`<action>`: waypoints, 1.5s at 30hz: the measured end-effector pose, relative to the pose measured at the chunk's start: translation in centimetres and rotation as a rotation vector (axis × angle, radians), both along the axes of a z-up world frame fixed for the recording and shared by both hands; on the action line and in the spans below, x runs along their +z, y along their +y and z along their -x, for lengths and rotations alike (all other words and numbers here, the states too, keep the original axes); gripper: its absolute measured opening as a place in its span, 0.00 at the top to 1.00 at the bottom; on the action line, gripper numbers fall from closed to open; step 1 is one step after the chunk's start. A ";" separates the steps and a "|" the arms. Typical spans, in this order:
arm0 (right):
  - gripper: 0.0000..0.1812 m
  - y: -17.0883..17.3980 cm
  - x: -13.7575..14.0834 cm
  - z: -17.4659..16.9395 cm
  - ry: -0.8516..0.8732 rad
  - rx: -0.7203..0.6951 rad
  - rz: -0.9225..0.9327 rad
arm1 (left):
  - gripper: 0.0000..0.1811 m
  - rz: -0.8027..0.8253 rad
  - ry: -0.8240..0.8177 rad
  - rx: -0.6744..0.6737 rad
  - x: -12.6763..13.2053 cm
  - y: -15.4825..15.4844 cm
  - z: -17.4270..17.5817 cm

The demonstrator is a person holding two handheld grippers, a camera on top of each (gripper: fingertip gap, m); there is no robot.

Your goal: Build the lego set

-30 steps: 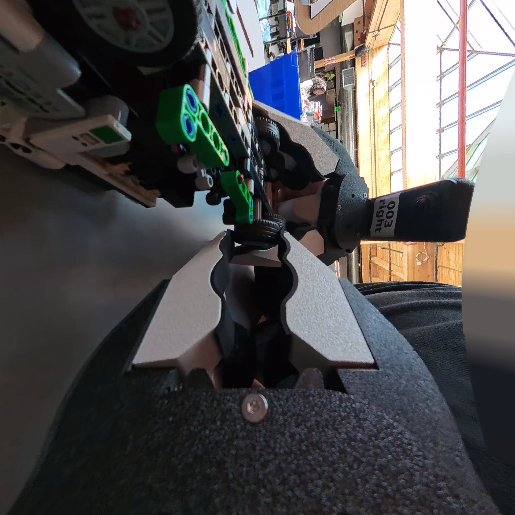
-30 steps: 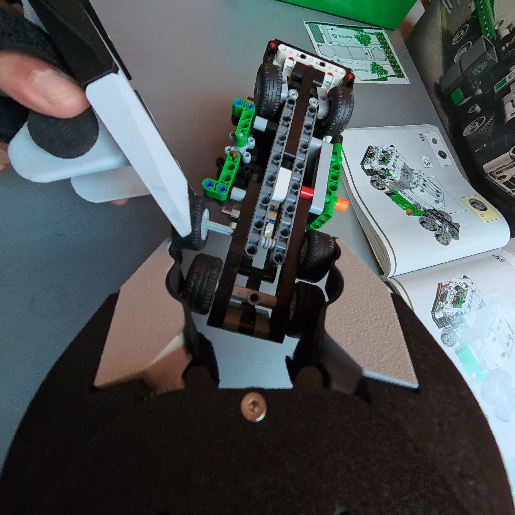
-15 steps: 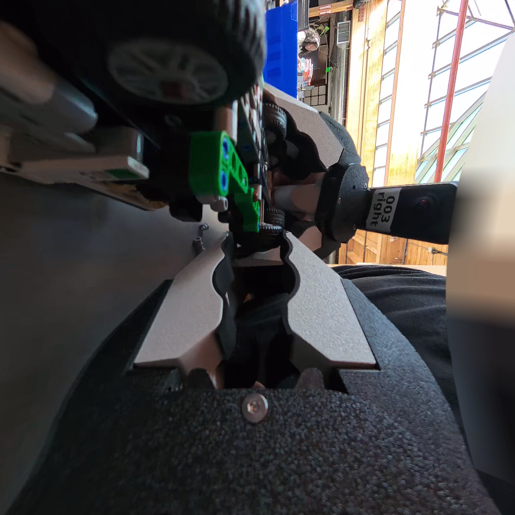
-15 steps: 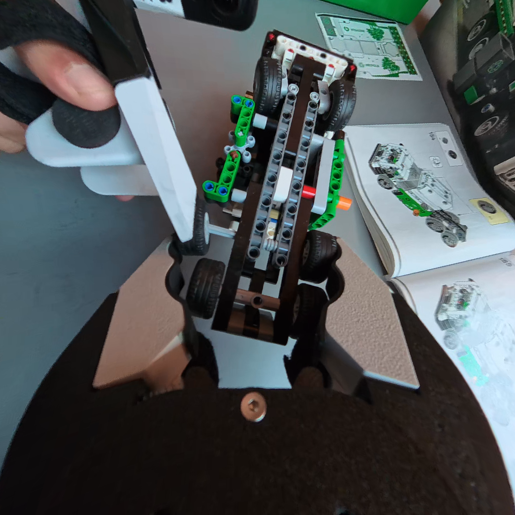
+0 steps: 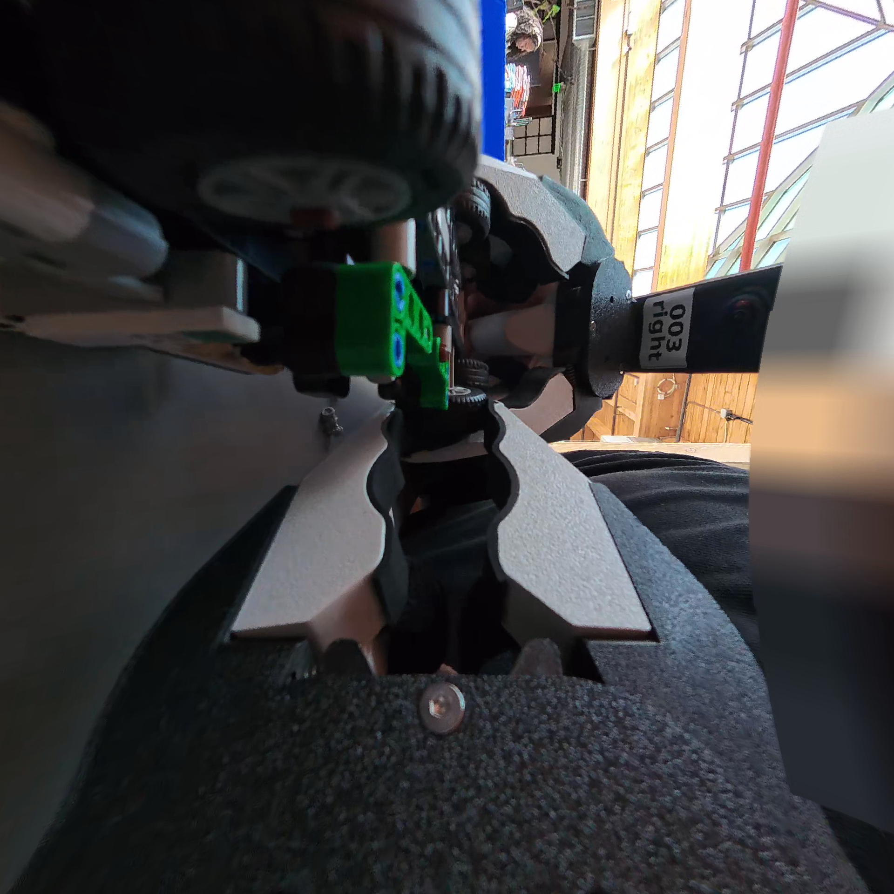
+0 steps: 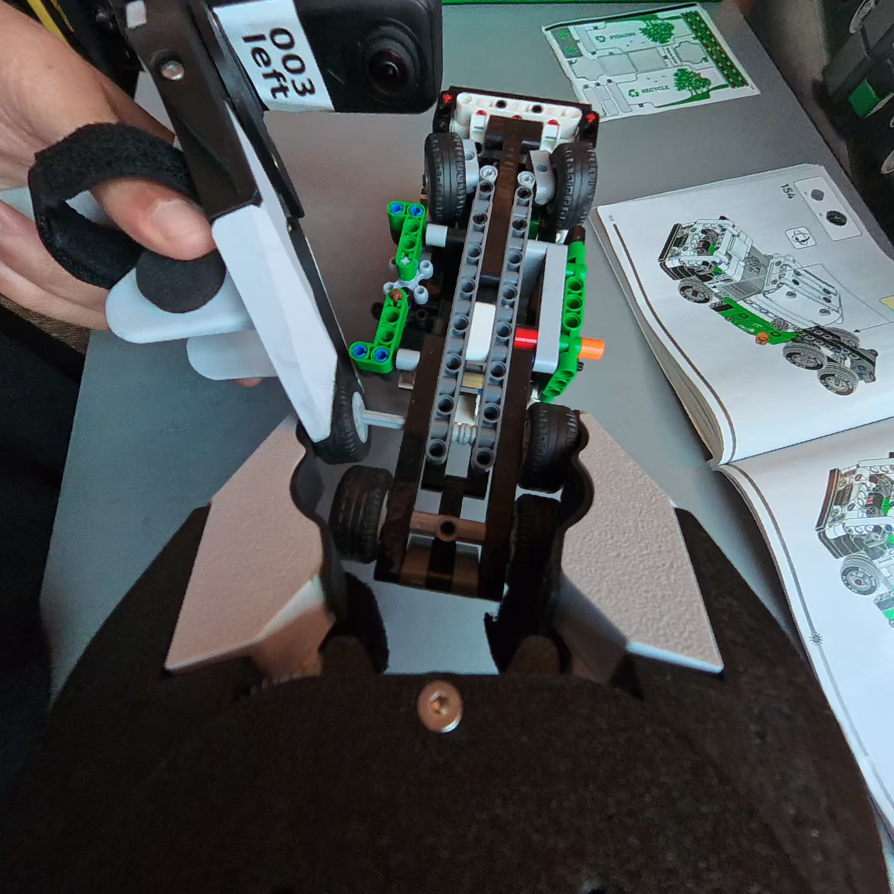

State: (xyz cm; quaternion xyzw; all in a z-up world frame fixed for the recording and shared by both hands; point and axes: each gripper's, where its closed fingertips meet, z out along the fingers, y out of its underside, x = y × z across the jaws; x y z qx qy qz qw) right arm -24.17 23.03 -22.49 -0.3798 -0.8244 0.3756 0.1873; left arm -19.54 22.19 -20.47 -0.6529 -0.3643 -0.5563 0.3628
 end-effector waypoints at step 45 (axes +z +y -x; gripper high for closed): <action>0.46 -0.5 -0.5 -0.1 -0.134 -0.024 -0.001 | 0.85 -0.240 -0.064 -0.071 0.4 -2.0 1.2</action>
